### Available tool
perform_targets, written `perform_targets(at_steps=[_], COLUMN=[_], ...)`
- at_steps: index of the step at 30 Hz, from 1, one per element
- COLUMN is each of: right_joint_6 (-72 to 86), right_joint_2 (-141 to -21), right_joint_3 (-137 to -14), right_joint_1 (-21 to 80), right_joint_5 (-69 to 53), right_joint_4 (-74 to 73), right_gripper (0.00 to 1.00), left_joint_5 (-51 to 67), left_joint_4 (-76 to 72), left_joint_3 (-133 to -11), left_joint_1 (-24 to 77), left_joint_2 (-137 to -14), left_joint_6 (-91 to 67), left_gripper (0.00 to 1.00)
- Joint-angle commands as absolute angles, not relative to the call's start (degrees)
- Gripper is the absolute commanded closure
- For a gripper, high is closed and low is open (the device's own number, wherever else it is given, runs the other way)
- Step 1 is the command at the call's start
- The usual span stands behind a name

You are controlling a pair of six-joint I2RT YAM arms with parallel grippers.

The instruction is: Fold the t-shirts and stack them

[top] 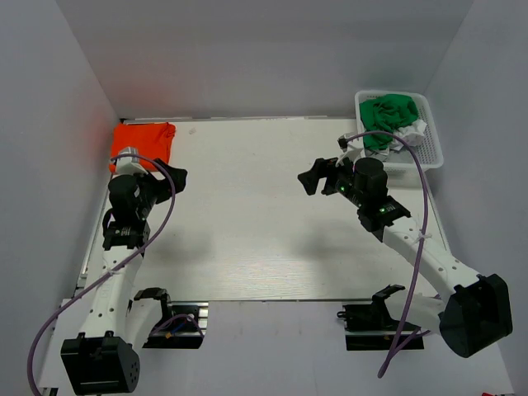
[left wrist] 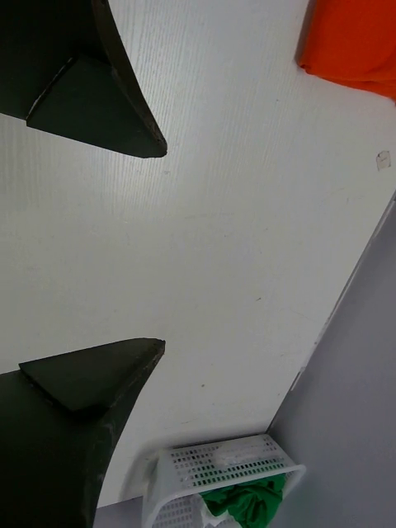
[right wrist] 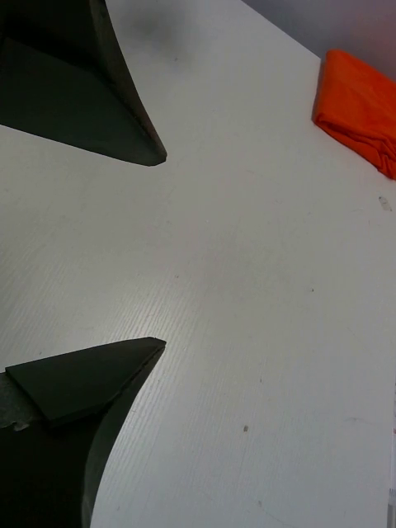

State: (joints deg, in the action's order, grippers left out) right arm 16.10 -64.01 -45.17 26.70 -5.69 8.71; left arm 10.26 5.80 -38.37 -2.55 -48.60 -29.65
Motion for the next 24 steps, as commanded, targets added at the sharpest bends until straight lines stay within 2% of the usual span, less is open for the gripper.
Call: perform_targets(at_steps=[1,7,15,20,24], right_joint_6=[16.1,15.0,15.6,16.0,15.9], right_joint_2=[-63.8,-65.6,-72.1,-81.2,-87.3], right_joint_3=[-45.2,-47.0,-52.3,-67.4,-74.0], right_joint_1=[27.5,26.7,25.2,19.4,10.8], right_joint_5=[-5.4,-1.9,12.9,17.7,17.3], right_joint_4=[10.5,7.7,4.2,-11.0,-14.7], right_gripper=[0.1,0.1,0.1,0.1,0.1], left_joint_5=[12.9,12.9,14.1,19.8,20.5], left_joint_4=[5.8,4.5,5.0,2.5,3.1], left_joint_3=[-39.7,-38.7,-39.2,-39.2,-39.7], left_joint_1=[-2.5,-2.5,-2.5,-2.5,-2.5], left_joint_2=[-48.3,-46.7,-49.9,-53.0,-57.1], left_joint_6=[-29.4,-30.1,-29.4,-26.3,-24.4], left_gripper=[0.0,0.0,0.0,0.0,0.0])
